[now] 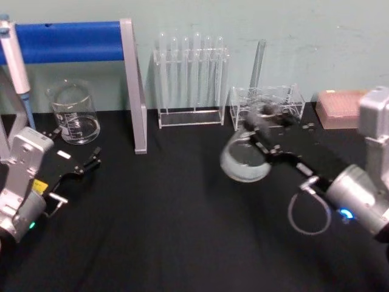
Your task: Grasp the erlenmeyer flask with one hand, shake it three times, then place it back.
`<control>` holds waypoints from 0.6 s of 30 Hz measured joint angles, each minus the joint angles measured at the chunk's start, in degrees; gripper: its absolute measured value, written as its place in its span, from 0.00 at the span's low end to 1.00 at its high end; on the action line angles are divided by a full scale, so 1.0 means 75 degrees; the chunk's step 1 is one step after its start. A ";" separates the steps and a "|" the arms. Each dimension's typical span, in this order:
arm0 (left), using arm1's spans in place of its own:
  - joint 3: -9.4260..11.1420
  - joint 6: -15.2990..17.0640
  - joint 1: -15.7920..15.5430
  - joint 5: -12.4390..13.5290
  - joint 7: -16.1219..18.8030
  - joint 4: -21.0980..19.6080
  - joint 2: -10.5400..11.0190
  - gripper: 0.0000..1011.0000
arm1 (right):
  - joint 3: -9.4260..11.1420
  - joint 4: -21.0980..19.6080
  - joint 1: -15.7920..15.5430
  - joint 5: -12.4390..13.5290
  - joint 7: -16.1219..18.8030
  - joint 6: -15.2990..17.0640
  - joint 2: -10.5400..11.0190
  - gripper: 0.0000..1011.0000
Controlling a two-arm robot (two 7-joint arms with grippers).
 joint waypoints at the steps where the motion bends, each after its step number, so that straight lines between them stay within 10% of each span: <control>1: 0.0000 0.0000 0.0000 0.0001 0.0000 0.0000 0.0000 0.99 | 0.0092 -0.0036 -0.0067 -0.0019 -0.0087 -0.0003 0.0010 0.44; 18: 0.0000 0.0000 0.0000 0.0000 0.0000 0.0000 0.0000 0.99 | 0.1625 -0.0762 -0.1370 -0.0365 -0.1245 0.0058 -0.0029 0.44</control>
